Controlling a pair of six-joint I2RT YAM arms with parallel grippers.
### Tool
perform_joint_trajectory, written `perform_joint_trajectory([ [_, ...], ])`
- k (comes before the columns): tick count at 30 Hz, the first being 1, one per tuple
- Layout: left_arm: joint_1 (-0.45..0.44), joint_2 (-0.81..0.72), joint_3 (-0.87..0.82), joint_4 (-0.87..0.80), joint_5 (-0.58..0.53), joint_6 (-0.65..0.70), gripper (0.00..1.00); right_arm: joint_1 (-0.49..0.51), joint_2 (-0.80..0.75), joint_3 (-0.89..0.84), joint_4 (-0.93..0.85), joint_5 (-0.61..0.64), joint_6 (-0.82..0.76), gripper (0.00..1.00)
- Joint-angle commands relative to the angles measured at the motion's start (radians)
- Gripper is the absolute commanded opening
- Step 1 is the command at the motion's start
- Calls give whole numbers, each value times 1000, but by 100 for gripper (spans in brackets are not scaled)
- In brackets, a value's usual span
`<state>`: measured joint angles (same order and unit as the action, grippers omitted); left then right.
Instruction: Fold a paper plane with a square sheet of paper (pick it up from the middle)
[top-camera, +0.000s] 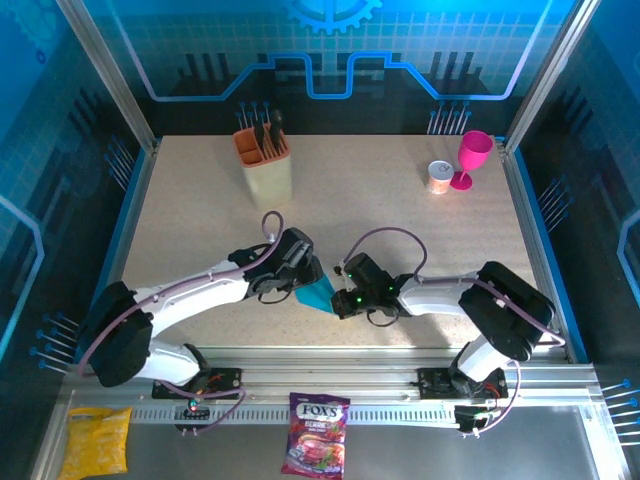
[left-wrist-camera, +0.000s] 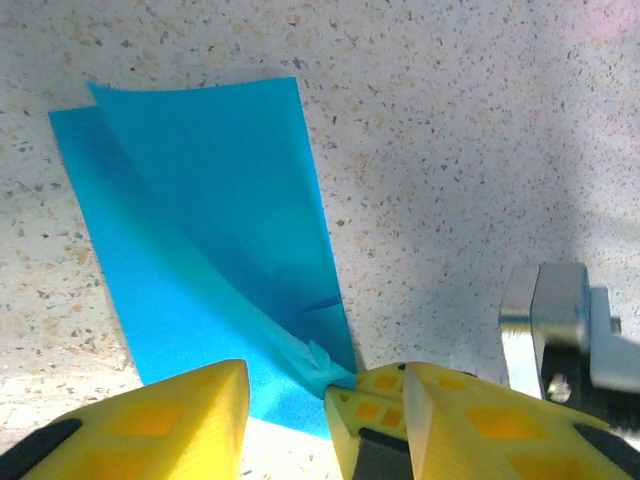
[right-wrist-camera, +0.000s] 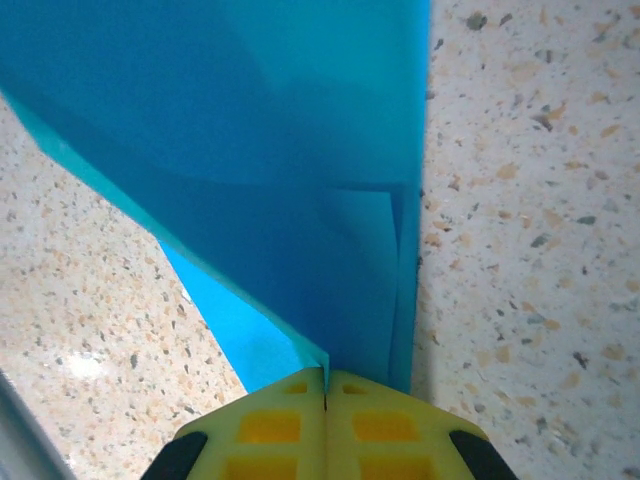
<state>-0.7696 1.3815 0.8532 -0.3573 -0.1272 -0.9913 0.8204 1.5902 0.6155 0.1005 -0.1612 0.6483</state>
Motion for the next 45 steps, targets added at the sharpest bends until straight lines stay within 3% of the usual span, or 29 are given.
perform_joint_trajectory([
  [1, 3, -37, -49, 29, -21, 56, 41, -43, 80, -11, -95, -122, 25, 0],
  [6, 3, -53, -98, 103, 3, 120, 24, -87, 135, -1, -94, -215, 40, 0],
  [14, 0, -51, -197, 333, 128, 227, 1, -95, 168, 29, -154, -223, 25, 0],
  [27, -27, 5, -260, 516, 232, 293, 0, -104, 150, 27, -210, -173, 28, 0],
  [45, -65, 108, -241, 632, 254, 292, 0, -164, 74, -56, -234, -141, 5, 0],
])
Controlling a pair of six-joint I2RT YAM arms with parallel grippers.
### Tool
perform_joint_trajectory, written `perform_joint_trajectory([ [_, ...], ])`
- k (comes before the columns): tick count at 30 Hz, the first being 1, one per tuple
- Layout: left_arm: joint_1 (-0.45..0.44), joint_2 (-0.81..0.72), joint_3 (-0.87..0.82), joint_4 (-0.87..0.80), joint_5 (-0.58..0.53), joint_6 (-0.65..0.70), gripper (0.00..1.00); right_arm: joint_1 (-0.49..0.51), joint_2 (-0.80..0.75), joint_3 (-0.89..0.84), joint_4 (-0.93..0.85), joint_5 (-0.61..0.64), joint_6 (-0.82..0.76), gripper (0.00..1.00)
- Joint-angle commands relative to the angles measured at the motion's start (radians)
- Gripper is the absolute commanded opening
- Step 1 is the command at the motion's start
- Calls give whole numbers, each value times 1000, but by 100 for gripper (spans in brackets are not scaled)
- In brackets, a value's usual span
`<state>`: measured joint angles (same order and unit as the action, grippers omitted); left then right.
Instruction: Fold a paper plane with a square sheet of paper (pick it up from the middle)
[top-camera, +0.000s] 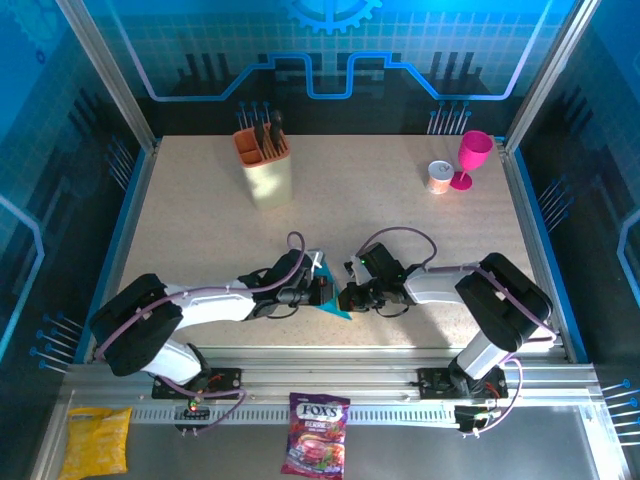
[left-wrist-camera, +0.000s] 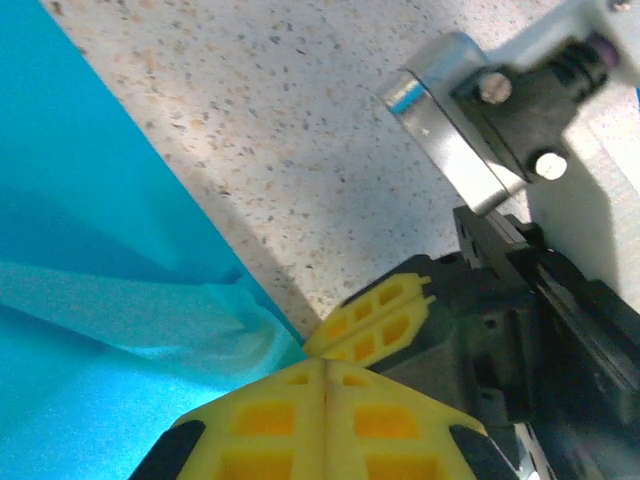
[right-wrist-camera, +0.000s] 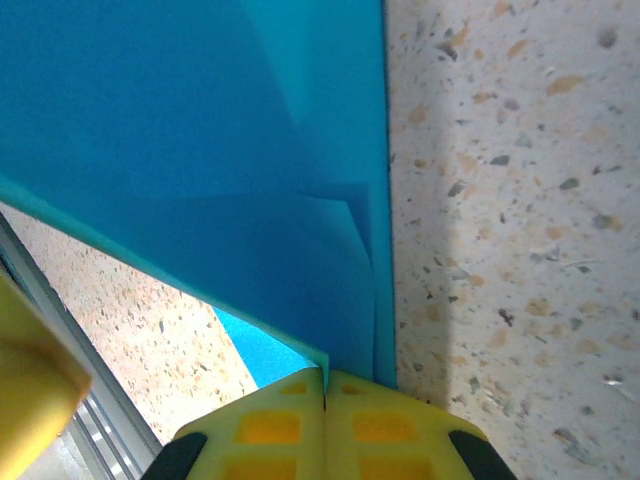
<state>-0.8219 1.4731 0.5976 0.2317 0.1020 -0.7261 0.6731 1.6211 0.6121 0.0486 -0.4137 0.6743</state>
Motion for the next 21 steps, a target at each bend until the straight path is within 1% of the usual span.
perform_joint_trajectory([
  [1, -15, 19, 13, 52, 28, 28, 0, -20, 45, -51, -181, 110, -22, 0],
  [5, -20, 33, 11, 62, 33, 31, 0, -21, 54, -51, -175, 104, -24, 0],
  [11, -20, 71, 9, 74, 9, 37, 0, -27, 51, -60, -166, 95, -27, 0],
  [21, -17, 137, 30, 79, -84, 65, 0, -30, 52, -72, -156, 86, -32, 0],
])
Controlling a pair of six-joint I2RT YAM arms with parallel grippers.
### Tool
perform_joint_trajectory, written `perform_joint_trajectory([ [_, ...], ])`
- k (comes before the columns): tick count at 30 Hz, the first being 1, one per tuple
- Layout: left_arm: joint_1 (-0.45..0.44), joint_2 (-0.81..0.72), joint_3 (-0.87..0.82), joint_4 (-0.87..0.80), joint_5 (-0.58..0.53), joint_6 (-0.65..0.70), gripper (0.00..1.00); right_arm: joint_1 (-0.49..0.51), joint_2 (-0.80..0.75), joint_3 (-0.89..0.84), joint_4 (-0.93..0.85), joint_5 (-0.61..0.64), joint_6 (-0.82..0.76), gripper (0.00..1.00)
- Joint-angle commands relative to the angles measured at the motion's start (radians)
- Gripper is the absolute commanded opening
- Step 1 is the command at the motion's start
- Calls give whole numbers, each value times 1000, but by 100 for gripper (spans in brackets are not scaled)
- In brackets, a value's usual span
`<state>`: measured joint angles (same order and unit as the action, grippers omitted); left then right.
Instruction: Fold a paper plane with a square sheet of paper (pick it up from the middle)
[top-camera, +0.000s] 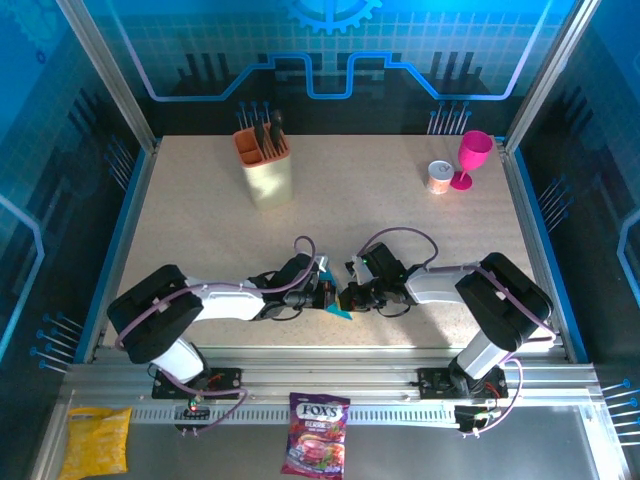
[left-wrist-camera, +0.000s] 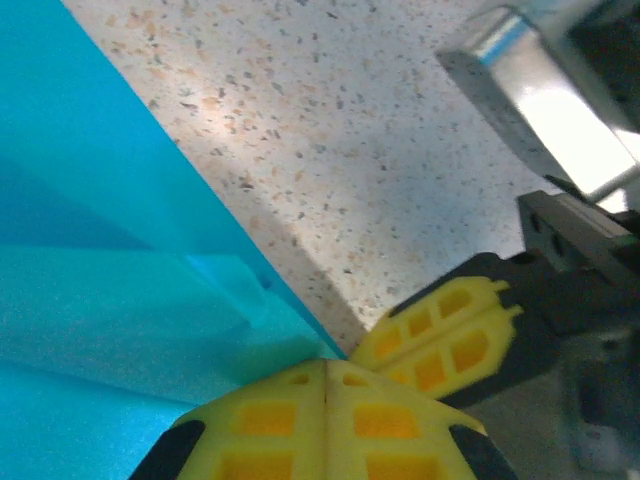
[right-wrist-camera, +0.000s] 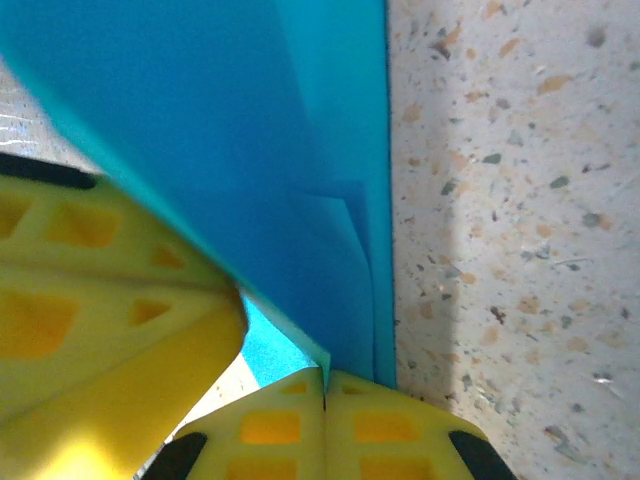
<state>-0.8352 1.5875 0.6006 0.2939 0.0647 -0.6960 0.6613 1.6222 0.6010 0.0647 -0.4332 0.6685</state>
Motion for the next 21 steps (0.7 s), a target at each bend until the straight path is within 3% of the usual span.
perform_joint_trajectory([
  [1, -3, 27, 29, 16, -55, 35, 0, -19, 52, -61, -173, 108, -27, 0],
  [21, 42, 86, 76, 13, -70, 44, 0, -20, 65, -75, -164, 107, -29, 0],
])
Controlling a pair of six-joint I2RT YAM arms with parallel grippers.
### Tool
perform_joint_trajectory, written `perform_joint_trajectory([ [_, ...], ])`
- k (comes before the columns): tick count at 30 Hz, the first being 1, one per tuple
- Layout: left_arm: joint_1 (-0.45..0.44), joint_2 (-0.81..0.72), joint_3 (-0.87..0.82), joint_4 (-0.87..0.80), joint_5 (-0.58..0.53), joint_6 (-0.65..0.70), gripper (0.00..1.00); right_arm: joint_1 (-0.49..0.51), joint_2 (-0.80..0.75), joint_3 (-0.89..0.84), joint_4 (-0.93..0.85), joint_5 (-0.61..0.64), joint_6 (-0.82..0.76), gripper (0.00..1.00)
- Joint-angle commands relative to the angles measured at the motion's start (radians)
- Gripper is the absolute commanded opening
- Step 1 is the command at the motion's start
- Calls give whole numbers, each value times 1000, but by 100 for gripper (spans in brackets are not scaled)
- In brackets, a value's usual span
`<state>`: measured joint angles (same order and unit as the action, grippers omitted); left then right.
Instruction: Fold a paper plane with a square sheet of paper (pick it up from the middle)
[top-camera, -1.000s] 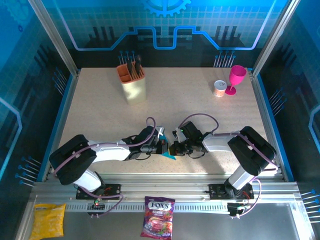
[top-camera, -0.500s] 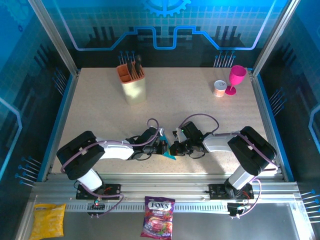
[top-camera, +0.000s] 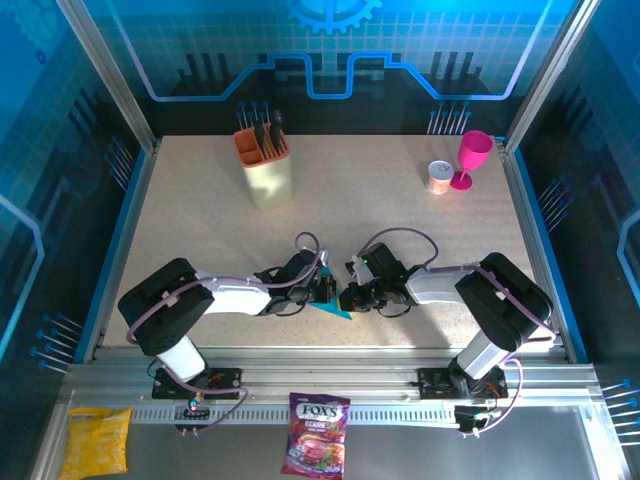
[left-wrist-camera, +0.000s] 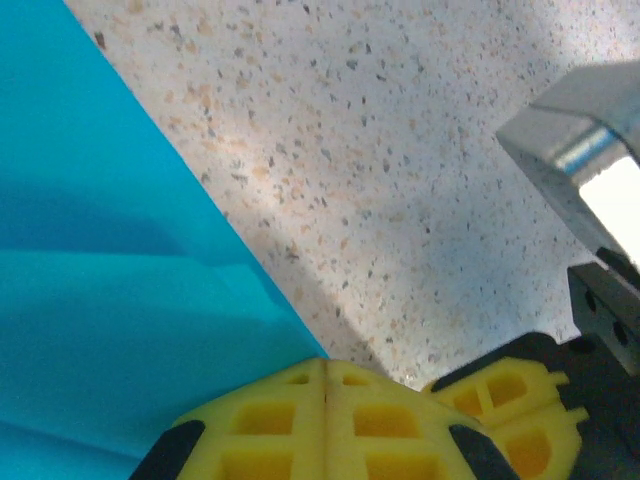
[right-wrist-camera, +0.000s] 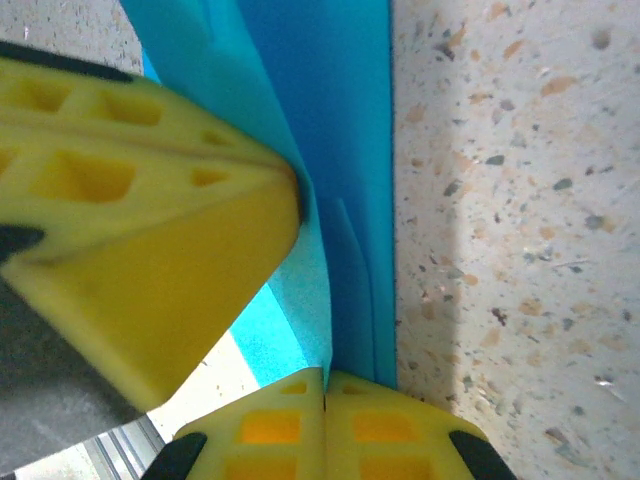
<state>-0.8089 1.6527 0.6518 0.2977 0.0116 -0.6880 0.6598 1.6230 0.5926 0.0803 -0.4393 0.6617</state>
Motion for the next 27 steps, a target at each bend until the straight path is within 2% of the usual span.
perform_joint_trajectory([
  [1, 21, 26, 26, 11, -15, 38, 0, -19, 64, -65, -179, 113, -22, 0],
  [10, 63, 60, 19, 23, -12, 59, 0, -19, 67, -68, -174, 109, -19, 0],
  [18, 65, 91, 10, 12, -10, 68, 0, -20, 49, -59, -163, 75, -13, 0],
  [23, 65, 98, -7, 4, -10, 76, 0, -45, -77, -28, -230, 66, -22, 22],
  [27, 64, 97, -17, 4, -7, 76, 0, -85, -238, -13, -313, 96, -28, 30],
])
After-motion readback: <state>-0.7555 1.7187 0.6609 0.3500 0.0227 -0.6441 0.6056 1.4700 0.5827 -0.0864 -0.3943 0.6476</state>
